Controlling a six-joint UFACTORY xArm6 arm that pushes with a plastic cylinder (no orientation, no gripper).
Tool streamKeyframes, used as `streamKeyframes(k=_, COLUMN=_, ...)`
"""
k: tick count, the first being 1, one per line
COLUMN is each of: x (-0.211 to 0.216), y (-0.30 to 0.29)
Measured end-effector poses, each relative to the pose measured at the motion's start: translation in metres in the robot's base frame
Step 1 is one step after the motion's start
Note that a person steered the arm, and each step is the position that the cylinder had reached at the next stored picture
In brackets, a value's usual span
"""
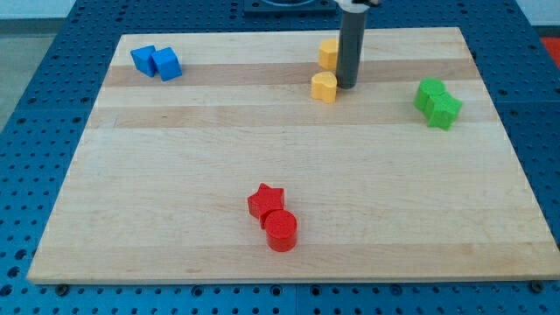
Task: Push the yellow hexagon closer to green circle and green star
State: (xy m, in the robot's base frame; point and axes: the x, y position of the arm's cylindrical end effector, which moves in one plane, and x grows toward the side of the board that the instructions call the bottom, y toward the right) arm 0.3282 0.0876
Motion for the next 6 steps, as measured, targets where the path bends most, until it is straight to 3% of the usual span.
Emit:
streamKeyframes(k=3, x=-0.023, y=-0.079)
streamKeyframes(k=4, x=-0.052, y=-0.097)
streamKeyframes(k=5, x=-0.102, y=-0.096)
streamKeyframes(k=6, x=-0.106, y=-0.065)
